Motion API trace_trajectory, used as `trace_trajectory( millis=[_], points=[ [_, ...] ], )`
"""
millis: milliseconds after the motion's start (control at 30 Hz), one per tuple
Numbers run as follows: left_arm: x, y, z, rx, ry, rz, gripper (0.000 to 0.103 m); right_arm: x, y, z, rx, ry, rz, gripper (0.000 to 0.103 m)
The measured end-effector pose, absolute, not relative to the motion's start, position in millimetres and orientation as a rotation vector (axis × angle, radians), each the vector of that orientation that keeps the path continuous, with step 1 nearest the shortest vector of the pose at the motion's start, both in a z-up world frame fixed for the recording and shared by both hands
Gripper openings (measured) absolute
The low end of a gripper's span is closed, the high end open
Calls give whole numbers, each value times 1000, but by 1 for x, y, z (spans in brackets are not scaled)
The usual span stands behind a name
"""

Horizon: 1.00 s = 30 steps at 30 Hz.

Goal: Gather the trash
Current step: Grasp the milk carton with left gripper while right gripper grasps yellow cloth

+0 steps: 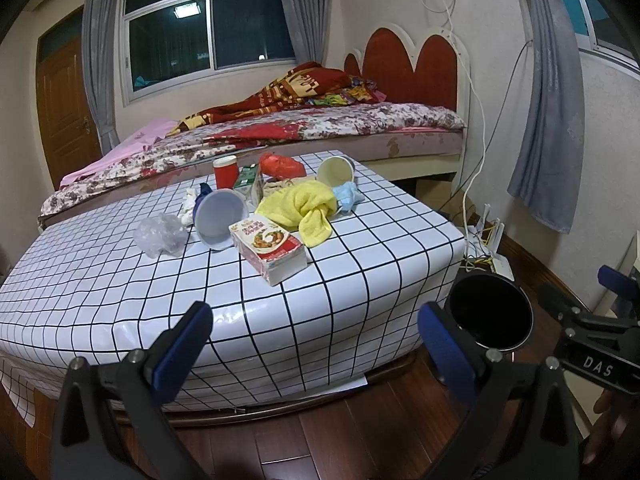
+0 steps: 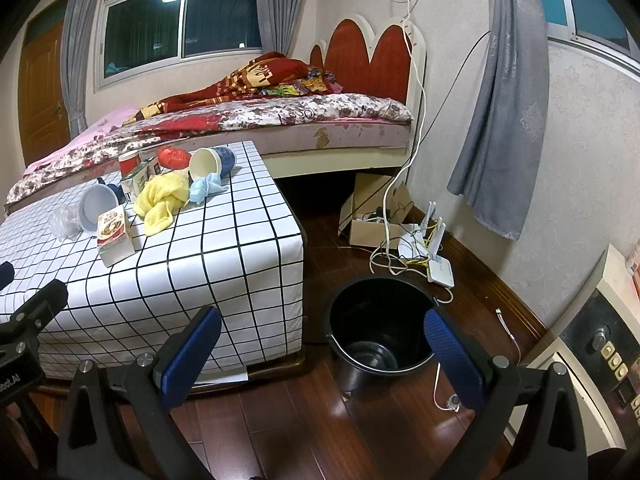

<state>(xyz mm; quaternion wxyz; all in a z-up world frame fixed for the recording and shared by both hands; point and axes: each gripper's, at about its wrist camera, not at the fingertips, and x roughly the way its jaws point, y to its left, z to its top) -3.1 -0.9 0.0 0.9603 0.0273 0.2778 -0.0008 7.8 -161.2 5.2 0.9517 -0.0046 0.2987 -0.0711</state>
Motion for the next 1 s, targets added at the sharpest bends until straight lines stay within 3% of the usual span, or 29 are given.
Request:
trace_trajectory(
  millis=[400, 633, 1000],
  points=[
    [11, 14, -3, 8, 551, 37, 103, 25, -165, 3, -6, 638, -65, 102],
    [64, 34, -17, -50, 601, 82, 102, 80, -171, 16, -14, 648, 24, 102],
    [144, 30, -43, -101, 661, 172, 90, 172, -164, -17, -10, 694, 26, 102]
  ],
)
